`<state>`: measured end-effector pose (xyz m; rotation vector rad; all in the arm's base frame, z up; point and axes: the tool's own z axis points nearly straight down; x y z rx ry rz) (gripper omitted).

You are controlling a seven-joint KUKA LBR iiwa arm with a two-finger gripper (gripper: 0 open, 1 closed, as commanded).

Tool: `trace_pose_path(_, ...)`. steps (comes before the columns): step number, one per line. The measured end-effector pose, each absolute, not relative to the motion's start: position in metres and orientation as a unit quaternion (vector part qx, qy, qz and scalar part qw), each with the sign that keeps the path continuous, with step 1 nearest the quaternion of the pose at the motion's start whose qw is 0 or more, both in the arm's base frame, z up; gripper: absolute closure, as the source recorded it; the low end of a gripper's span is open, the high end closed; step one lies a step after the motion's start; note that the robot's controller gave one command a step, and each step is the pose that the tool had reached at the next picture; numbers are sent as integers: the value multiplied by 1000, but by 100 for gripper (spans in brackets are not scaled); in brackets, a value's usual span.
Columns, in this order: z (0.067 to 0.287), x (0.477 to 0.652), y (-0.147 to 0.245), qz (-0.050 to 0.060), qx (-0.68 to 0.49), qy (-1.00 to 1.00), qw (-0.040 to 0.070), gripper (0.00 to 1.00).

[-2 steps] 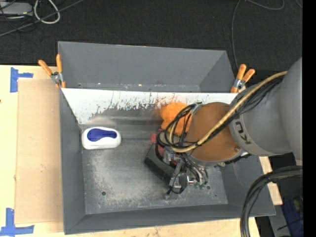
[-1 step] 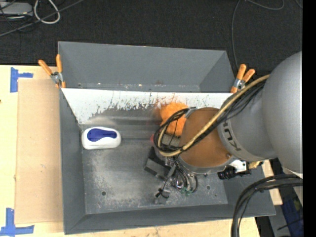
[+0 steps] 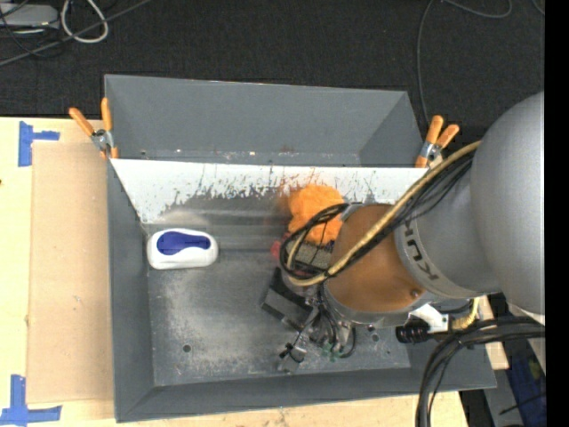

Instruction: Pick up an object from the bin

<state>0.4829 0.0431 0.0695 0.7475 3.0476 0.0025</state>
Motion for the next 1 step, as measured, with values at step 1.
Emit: trace_pose_path(1,71,471,6,2,269,963,0,100)
